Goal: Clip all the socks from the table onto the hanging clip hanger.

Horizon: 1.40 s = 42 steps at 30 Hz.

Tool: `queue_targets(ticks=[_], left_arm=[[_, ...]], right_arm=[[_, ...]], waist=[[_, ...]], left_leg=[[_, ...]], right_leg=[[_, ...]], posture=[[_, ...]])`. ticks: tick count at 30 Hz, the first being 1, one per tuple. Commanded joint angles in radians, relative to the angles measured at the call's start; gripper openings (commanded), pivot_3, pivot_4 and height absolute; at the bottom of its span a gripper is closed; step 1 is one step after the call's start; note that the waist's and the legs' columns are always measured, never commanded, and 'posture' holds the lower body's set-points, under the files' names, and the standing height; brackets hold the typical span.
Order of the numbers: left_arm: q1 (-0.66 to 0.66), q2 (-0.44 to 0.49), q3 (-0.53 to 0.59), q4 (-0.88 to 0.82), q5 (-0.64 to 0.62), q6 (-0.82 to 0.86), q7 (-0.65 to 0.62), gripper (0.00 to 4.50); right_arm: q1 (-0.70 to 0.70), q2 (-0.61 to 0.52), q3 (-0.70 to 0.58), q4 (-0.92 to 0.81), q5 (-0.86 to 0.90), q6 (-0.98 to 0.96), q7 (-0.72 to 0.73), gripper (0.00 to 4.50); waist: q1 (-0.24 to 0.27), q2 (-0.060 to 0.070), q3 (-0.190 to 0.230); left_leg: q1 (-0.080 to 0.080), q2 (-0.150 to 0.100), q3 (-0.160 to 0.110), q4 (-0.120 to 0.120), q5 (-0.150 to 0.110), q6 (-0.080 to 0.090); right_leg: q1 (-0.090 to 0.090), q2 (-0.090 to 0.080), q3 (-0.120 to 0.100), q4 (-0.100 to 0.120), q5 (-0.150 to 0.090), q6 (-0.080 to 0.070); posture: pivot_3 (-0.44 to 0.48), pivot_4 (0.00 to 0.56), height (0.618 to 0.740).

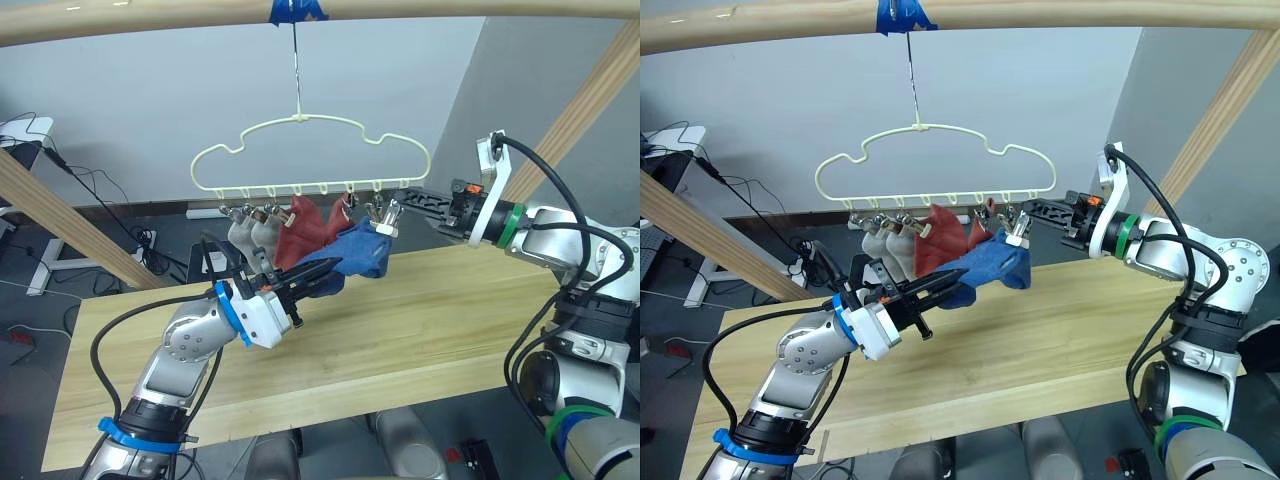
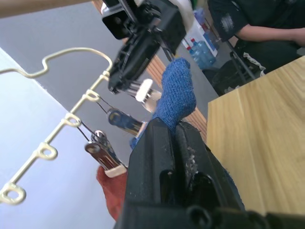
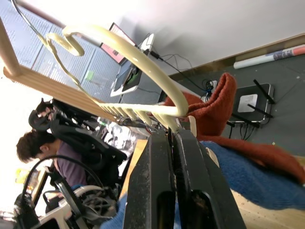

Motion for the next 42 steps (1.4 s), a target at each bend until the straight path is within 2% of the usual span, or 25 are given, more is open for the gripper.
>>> queue_targets(ticks=[1,12,30,31,33,42], left_arm=[[-0.024,-0.002,0.002,-0.003,-0.005,-0.026,0.025,0.03],[-0.029,-0.001,0.002,0.002,0.002,-0.051,0.056,0.03],[-0.037,-0.018,-0.013,-0.015,0.015,-0.040,0.086,0.03],[-0.040,-0.018,-0.015,-0.014,0.014,-0.037,0.086,0.00],[-0.044,-0.019,-0.017,-0.013,0.013,-0.033,0.087,0.00],[-0.069,-0.026,-0.032,0.004,0.015,-0.029,0.088,0.00]], right_arm=[[0.008,-0.046,0.060,-0.044,0.132,-0.091,-0.017,0.00],[0.045,-0.135,0.171,-0.073,0.185,-0.211,0.006,0.00],[0.043,-0.135,0.217,-0.098,0.185,-0.231,0.061,0.00],[0.042,-0.138,0.218,-0.101,0.185,-0.236,0.062,0.49],[0.043,-0.156,0.228,-0.105,0.185,-0.237,0.066,1.08],[0.054,-0.167,0.220,-0.110,0.185,-0.244,0.081,4.41]], waist=[[-0.001,0.000,0.000],[-0.001,0.000,0.000],[0.002,0.000,0.000],[0.002,0.000,0.000],[0.004,0.000,0.000],[0.014,0.000,0.000]], left_leg=[[0.000,0.000,0.000,0.000,0.000,0.000],[0.000,0.000,0.000,0.000,0.000,0.001],[0.000,0.000,0.000,0.001,0.000,0.001],[0.000,0.000,0.000,0.001,0.000,0.001],[0.000,0.000,0.000,0.001,0.000,0.001],[0.000,0.000,0.000,0.003,0.000,0.001]], right_leg=[[0.000,0.000,0.000,0.000,0.000,0.000],[0.000,0.000,0.000,0.000,0.000,0.000],[0.000,0.000,0.000,0.000,0.000,0.000],[0.000,0.000,0.000,0.000,0.000,0.000],[0.000,0.000,0.000,0.001,0.000,0.000],[0.001,0.000,0.000,0.001,0.001,0.001]], posture=[[-0.168,0.224,0.740],[-0.166,0.216,0.740],[-0.162,0.215,0.740],[-0.162,0.215,0.740],[-0.168,0.217,0.740],[-0.185,0.221,0.740]])
